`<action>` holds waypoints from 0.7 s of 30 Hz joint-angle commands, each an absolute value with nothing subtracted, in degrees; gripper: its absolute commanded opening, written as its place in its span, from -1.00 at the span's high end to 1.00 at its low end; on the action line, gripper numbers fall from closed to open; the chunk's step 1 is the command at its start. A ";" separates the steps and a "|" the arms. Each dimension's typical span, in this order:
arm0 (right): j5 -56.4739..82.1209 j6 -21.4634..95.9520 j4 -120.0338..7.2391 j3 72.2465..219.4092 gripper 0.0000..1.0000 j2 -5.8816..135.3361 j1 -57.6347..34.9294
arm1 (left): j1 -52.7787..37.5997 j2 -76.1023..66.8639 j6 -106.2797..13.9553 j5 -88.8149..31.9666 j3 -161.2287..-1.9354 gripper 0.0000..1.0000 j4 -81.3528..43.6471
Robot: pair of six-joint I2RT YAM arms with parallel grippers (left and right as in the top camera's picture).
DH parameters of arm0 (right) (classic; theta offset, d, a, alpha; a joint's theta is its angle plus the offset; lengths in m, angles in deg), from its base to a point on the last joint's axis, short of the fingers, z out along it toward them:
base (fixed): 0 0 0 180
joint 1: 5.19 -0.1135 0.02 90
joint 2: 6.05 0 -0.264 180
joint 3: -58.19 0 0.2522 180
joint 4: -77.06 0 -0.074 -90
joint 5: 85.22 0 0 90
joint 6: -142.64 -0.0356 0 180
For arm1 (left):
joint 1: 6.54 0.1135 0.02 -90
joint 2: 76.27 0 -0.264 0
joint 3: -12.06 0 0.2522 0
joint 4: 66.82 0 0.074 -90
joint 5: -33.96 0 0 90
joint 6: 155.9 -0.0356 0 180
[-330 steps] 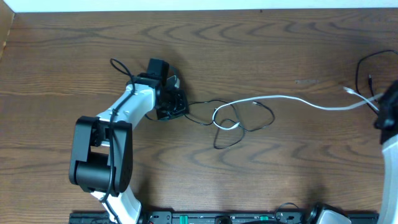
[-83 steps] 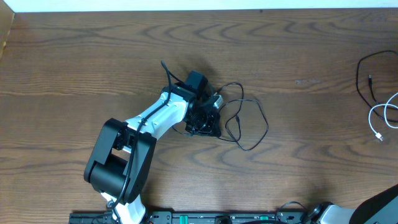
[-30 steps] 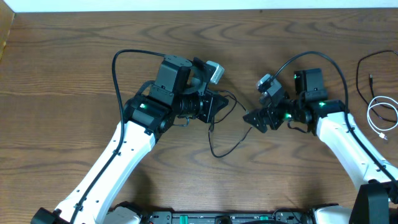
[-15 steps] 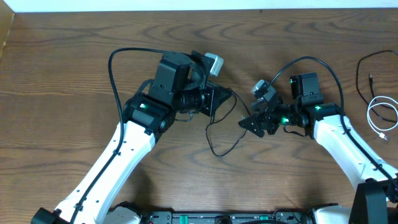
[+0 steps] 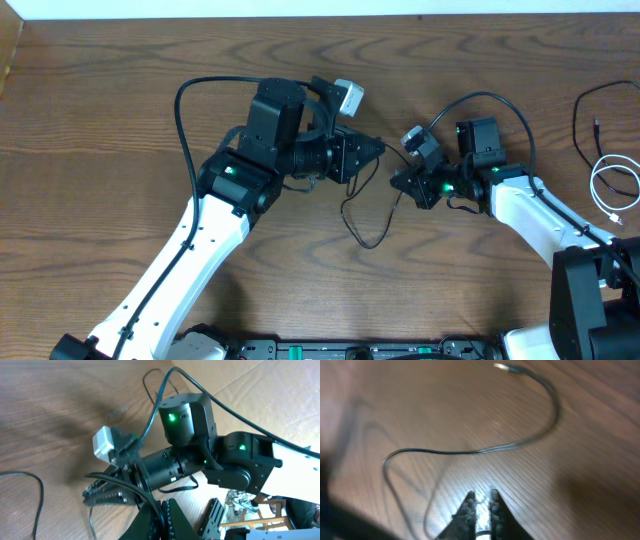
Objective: Untangle cables
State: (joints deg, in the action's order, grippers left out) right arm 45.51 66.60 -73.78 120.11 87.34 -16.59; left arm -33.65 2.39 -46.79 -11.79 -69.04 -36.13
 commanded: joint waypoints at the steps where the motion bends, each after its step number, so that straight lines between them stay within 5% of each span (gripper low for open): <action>1: 39.33 62.51 -73.98 119.83 0.92 87.71 -16.85 | -32.65 1.29 -47.40 -15.00 -70.41 0.84 -33.55; 7: 39.26 62.51 -73.96 119.83 0.95 87.71 -16.87 | -32.54 1.31 -48.47 -24.69 -70.39 0.85 -27.41; 11: 41.77 62.51 -73.76 119.83 0.58 87.71 -16.87 | -32.54 1.31 -48.51 -28.91 -70.39 0.85 -24.52; 21: 42.98 62.51 -72.91 119.83 0.71 87.71 -16.92 | -32.54 1.31 -48.49 -30.19 -70.39 0.85 -23.54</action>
State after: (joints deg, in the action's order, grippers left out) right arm 41.49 62.75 -73.15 120.09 87.34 -16.65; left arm -32.85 2.39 -47.75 -29.01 -69.04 -23.61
